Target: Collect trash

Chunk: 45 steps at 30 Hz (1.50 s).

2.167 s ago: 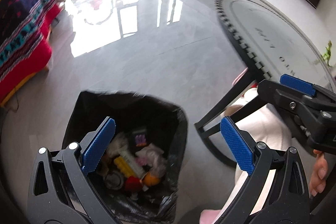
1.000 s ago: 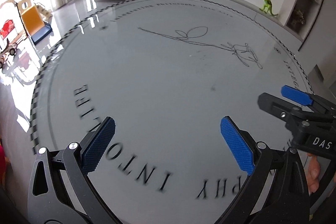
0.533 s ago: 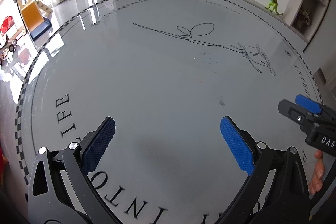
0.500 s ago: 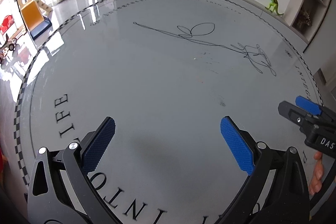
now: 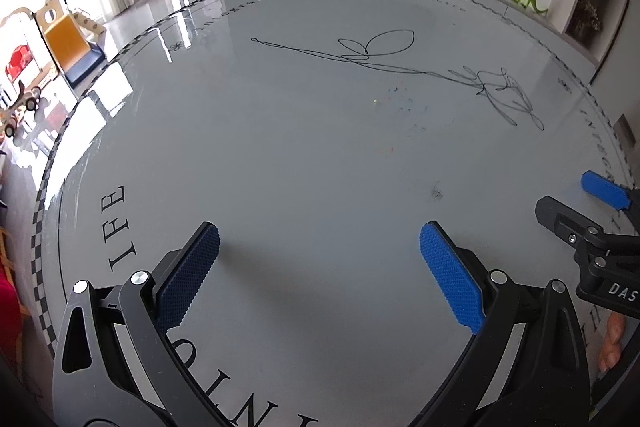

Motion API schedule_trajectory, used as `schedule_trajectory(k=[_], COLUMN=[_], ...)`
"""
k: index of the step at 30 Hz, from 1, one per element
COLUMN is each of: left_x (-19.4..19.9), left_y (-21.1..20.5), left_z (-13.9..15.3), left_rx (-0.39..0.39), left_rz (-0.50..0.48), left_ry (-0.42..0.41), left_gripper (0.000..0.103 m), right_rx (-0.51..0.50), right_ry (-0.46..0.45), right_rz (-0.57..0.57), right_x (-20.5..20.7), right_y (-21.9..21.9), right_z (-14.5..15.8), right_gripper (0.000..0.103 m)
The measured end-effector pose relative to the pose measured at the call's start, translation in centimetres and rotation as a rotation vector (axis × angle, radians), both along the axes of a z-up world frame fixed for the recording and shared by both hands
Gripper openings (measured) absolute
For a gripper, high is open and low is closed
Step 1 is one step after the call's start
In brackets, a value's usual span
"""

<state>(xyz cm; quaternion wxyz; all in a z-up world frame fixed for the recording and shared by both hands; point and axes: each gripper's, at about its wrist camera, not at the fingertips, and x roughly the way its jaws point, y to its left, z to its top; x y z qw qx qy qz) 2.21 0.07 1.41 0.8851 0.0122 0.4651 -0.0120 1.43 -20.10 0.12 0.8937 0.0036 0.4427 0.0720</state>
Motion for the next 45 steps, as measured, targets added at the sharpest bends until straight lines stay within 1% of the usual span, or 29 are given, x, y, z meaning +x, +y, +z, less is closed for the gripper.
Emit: schedule_trajectory(k=[2, 5, 45], left_x=[0.0, 0.0, 0.0], left_y=[0.0, 0.1, 0.0], left_z=[0.0, 0.0, -0.1], left_rx=[0.000, 0.000, 0.000], left_rz=[0.000, 0.000, 0.000], left_ry=[0.000, 0.000, -0.001], left_gripper=[0.097, 0.097, 0.097], right_rx=[-0.008, -0.061, -0.062], right_ry=[0.007, 0.014, 0.013], right_rz=[0.010, 0.011, 0.011], right_x=[0.1, 0.2, 0.2], right_y=[0.2, 1.0, 1.1], right_z=[-0.1, -0.3, -0.2], right_gripper=[0.100, 0.100, 0.100])
